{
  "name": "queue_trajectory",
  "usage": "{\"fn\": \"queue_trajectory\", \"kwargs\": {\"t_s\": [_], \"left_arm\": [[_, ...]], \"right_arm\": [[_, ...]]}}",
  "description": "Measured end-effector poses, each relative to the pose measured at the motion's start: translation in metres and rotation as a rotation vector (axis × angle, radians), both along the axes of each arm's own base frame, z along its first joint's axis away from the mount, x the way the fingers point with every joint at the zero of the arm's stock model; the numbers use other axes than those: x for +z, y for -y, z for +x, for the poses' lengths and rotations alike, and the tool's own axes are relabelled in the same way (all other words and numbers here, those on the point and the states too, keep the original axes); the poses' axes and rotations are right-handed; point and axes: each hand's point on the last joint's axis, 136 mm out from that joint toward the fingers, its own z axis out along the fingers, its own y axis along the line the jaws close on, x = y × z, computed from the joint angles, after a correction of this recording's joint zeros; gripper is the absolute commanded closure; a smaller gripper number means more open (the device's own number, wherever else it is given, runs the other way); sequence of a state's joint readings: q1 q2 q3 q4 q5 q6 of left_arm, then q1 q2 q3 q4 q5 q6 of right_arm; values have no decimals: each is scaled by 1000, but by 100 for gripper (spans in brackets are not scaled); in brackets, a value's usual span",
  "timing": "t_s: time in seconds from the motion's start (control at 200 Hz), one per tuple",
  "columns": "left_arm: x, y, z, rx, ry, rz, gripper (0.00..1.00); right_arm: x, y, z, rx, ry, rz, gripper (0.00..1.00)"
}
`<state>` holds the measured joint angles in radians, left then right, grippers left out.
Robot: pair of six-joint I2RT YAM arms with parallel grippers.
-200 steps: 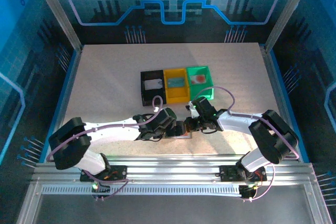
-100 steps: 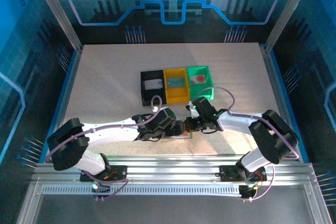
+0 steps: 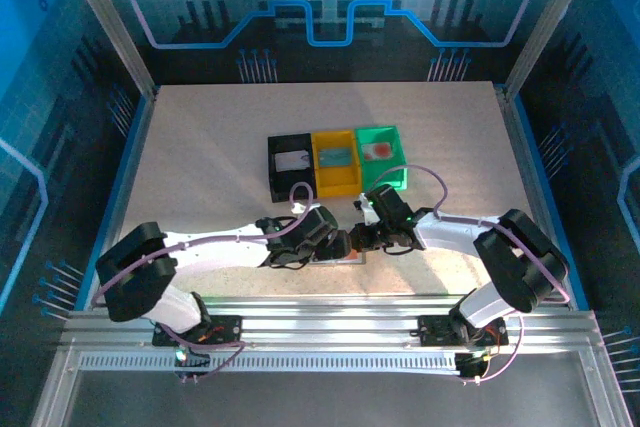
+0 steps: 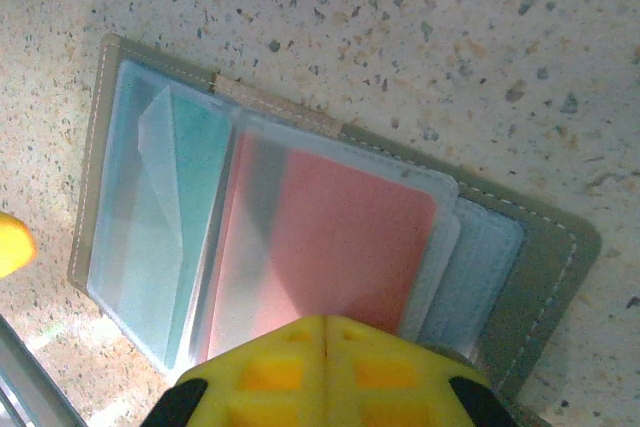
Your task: Take the credit cards out of the card holder
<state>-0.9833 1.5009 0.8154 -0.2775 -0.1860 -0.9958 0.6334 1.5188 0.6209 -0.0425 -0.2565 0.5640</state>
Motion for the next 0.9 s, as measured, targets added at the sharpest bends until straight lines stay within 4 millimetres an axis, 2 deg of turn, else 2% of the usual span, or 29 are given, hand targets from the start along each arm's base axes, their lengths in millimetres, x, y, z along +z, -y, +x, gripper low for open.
{"fn": "queue_trajectory", "kwargs": {"t_s": [0.425,0.9], "left_arm": [[-6,7,0,-9,-13,-11,1],[-10,5,0,-9,-19,1,1]], "right_arm": [[0,0,0,0,0,0,100],[0,0,0,0,0,0,100]]}}
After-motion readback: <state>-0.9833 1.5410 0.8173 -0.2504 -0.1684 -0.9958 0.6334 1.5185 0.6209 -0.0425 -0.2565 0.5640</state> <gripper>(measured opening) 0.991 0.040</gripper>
